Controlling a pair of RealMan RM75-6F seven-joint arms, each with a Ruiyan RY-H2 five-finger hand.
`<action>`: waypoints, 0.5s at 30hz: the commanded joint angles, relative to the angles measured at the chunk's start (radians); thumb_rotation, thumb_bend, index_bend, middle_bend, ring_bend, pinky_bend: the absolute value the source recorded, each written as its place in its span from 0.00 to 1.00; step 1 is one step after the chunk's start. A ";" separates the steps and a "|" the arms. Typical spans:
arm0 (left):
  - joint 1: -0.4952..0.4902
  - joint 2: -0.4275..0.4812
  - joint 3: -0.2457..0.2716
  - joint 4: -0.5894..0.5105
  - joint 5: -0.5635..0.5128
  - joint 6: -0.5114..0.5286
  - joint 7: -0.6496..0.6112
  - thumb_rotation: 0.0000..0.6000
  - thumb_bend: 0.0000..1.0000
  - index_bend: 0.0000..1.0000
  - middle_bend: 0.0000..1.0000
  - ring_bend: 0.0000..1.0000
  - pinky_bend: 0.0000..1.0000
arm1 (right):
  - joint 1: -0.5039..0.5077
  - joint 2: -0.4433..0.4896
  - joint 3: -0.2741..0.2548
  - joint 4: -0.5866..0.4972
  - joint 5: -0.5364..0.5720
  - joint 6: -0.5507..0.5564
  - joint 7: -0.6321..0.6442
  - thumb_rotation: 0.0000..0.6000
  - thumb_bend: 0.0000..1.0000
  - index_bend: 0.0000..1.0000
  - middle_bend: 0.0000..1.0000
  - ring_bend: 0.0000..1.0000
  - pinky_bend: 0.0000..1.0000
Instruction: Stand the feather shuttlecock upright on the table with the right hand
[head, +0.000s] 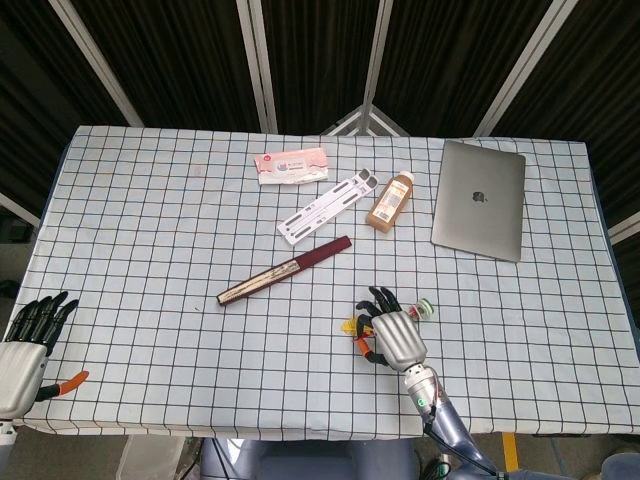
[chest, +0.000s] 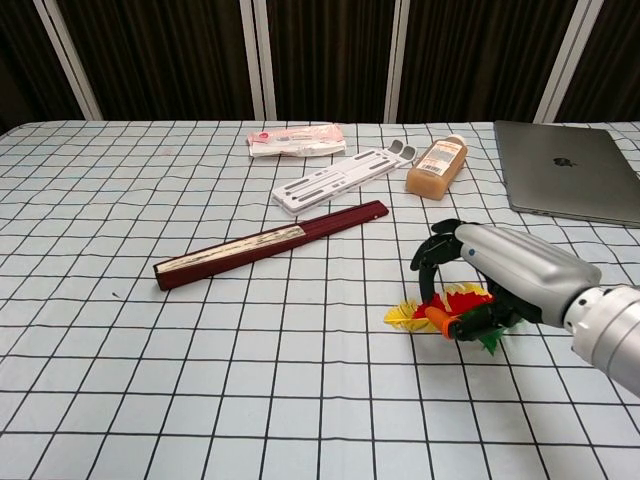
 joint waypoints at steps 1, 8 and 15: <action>0.000 0.000 0.000 0.000 -0.001 -0.001 0.001 1.00 0.00 0.00 0.00 0.00 0.00 | 0.000 0.003 -0.004 -0.007 -0.003 0.003 0.010 1.00 0.56 0.65 0.30 0.00 0.00; 0.000 0.000 0.000 -0.002 -0.004 -0.003 0.004 1.00 0.00 0.00 0.00 0.00 0.00 | 0.010 0.062 0.030 -0.094 -0.026 0.045 0.008 1.00 0.56 0.65 0.30 0.00 0.00; 0.000 -0.001 0.004 -0.004 0.005 -0.002 0.011 1.00 0.00 0.00 0.00 0.00 0.00 | 0.013 0.161 0.127 -0.208 0.033 0.102 -0.043 1.00 0.56 0.65 0.30 0.00 0.00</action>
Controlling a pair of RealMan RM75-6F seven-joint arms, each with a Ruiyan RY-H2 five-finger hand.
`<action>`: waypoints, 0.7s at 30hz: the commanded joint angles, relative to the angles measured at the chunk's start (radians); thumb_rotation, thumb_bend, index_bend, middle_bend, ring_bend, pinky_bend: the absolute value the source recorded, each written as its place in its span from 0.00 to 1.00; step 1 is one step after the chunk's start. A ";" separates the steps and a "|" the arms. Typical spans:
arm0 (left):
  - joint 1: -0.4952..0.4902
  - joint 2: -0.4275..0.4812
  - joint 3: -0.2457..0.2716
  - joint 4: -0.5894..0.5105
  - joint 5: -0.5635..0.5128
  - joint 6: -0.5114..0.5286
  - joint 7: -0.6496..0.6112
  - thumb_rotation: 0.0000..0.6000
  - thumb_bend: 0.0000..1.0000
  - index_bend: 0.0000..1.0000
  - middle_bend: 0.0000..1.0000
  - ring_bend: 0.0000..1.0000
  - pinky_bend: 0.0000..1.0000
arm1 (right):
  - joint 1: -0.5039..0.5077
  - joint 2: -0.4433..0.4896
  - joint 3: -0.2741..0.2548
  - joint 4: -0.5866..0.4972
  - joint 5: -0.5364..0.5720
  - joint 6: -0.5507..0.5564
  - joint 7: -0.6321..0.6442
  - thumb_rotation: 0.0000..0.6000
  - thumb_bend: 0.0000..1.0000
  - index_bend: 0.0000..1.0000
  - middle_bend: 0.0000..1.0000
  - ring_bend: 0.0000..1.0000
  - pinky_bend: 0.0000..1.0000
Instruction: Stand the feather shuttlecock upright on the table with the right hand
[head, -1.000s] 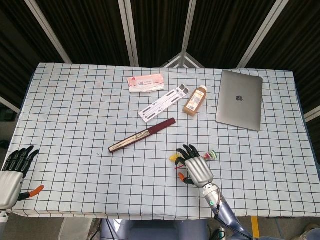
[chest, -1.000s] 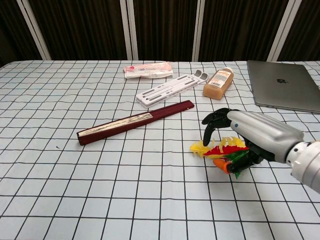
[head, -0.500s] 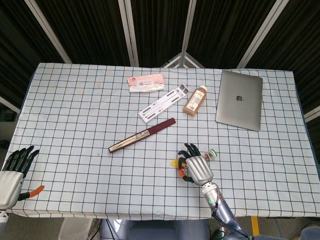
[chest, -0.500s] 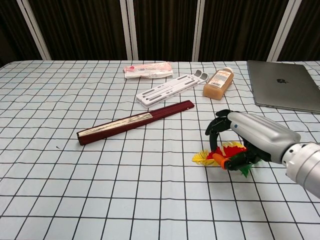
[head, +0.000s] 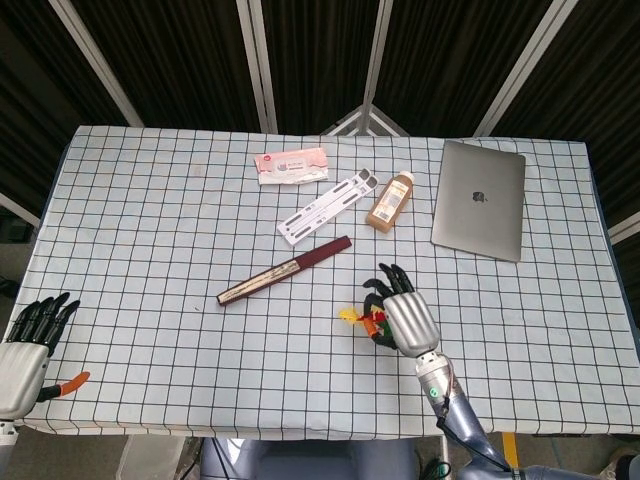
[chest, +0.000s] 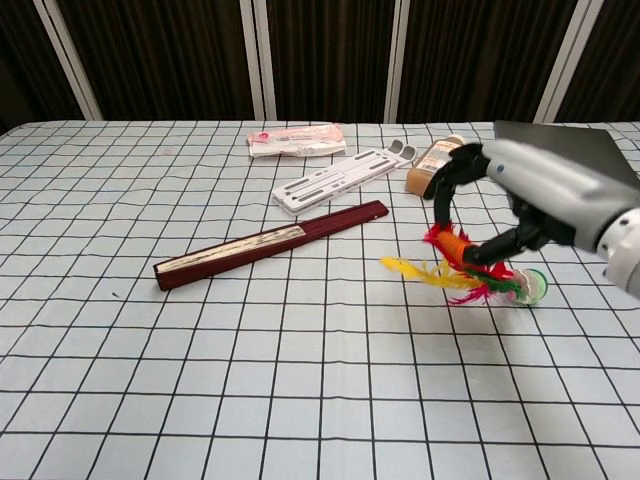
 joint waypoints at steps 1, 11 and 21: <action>0.000 -0.001 0.000 0.001 0.001 0.001 0.003 1.00 0.00 0.00 0.00 0.00 0.00 | -0.001 0.053 0.049 -0.054 0.039 0.037 -0.028 1.00 0.56 0.65 0.30 0.00 0.00; 0.002 -0.007 0.002 0.002 0.003 0.000 0.020 1.00 0.00 0.00 0.00 0.00 0.00 | -0.026 0.153 0.057 -0.056 0.103 0.069 -0.042 1.00 0.56 0.65 0.30 0.00 0.00; 0.002 -0.009 0.001 0.002 0.000 0.000 0.026 1.00 0.00 0.00 0.00 0.00 0.00 | -0.034 0.159 0.026 -0.022 0.107 0.079 -0.012 1.00 0.56 0.46 0.26 0.00 0.00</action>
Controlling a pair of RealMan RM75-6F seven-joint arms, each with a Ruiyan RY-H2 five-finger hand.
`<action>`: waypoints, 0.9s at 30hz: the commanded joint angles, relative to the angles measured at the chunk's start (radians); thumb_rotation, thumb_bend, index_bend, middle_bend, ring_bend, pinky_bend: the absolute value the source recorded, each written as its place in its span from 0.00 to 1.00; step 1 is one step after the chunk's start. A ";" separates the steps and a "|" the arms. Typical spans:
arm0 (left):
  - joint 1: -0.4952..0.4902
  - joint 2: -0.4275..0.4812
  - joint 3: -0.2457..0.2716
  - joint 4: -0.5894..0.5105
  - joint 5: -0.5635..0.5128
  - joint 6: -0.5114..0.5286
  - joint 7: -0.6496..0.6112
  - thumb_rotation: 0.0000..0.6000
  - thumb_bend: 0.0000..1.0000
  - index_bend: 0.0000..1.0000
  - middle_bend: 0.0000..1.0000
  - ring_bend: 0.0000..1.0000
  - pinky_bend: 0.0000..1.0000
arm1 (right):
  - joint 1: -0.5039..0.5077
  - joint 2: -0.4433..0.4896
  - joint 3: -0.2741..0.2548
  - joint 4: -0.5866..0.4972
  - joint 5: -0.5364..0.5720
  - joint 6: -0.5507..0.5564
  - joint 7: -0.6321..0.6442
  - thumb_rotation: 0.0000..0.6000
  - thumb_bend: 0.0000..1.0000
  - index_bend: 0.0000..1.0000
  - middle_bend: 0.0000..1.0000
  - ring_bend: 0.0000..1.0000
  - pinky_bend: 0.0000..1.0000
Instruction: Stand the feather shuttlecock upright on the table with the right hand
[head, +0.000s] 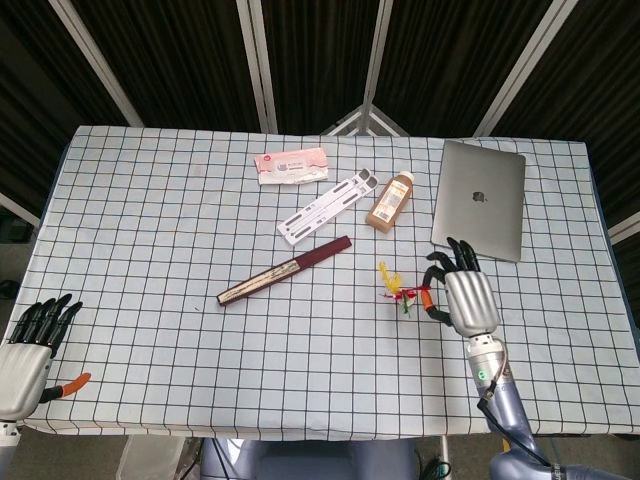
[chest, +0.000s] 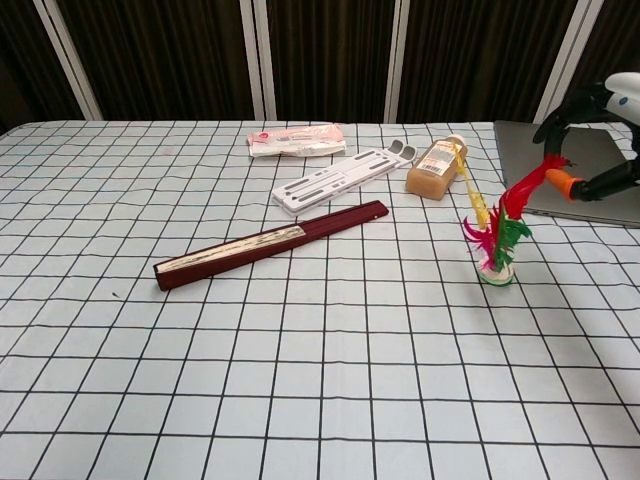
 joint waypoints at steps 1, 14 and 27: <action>0.000 0.000 0.000 0.000 0.000 0.001 0.000 1.00 0.00 0.00 0.00 0.00 0.00 | -0.001 0.000 -0.004 0.005 0.002 0.005 -0.001 1.00 0.56 0.29 0.21 0.00 0.00; 0.001 0.000 0.000 0.004 0.004 0.005 -0.005 1.00 0.00 0.00 0.00 0.00 0.00 | -0.027 0.071 0.000 -0.061 -0.027 0.083 -0.009 1.00 0.46 0.00 0.00 0.00 0.00; 0.002 -0.005 -0.003 0.016 0.013 0.017 0.004 1.00 0.00 0.00 0.00 0.00 0.00 | -0.237 0.311 -0.252 -0.022 -0.253 0.206 0.071 1.00 0.32 0.00 0.00 0.00 0.00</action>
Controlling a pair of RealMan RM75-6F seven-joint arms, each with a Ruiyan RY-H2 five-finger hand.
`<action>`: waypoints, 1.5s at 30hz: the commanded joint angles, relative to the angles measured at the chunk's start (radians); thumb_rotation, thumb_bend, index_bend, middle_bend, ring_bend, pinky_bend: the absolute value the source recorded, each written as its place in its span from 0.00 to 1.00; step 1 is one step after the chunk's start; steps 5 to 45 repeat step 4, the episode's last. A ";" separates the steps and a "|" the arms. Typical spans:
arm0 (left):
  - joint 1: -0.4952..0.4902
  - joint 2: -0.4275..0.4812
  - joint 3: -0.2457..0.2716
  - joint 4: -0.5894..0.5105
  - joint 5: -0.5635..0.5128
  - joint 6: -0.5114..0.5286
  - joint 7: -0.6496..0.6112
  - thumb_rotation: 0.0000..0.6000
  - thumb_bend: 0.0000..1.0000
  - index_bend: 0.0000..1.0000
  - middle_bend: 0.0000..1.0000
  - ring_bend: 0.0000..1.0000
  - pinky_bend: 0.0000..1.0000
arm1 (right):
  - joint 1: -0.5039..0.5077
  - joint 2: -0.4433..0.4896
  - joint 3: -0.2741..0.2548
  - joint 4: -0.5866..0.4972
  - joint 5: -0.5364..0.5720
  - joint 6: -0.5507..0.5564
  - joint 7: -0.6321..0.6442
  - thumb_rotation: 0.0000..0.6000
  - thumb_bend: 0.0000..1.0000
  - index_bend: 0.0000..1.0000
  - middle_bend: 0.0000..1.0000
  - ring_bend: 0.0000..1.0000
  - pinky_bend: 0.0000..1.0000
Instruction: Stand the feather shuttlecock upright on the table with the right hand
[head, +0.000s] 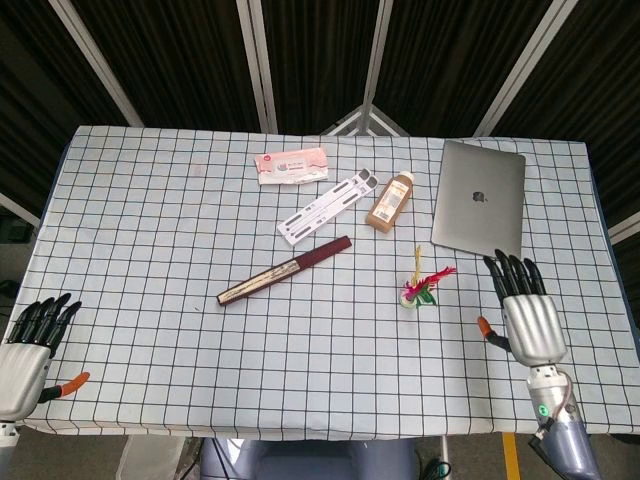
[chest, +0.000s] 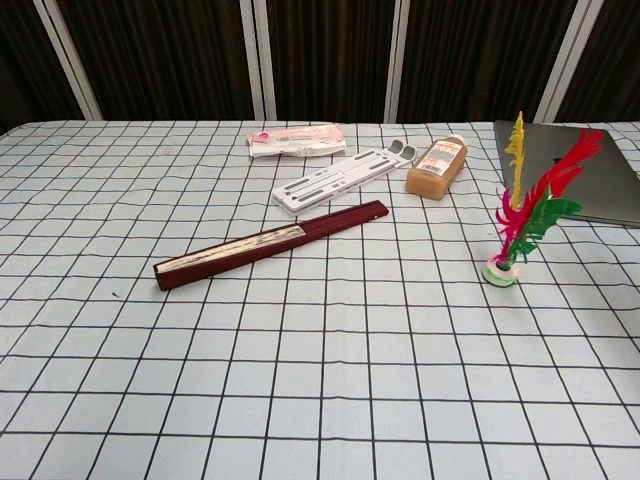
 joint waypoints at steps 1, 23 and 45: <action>0.001 -0.002 -0.001 0.004 0.002 0.003 0.004 1.00 0.00 0.00 0.00 0.00 0.00 | -0.089 0.067 -0.103 0.047 -0.096 0.064 0.035 1.00 0.31 0.00 0.00 0.00 0.00; 0.002 -0.005 0.000 0.006 0.005 0.005 0.013 1.00 0.00 0.00 0.00 0.00 0.00 | -0.147 0.075 -0.148 0.104 -0.154 0.134 0.009 1.00 0.31 0.00 0.00 0.00 0.00; 0.002 -0.005 0.000 0.006 0.005 0.005 0.013 1.00 0.00 0.00 0.00 0.00 0.00 | -0.147 0.075 -0.148 0.104 -0.154 0.134 0.009 1.00 0.31 0.00 0.00 0.00 0.00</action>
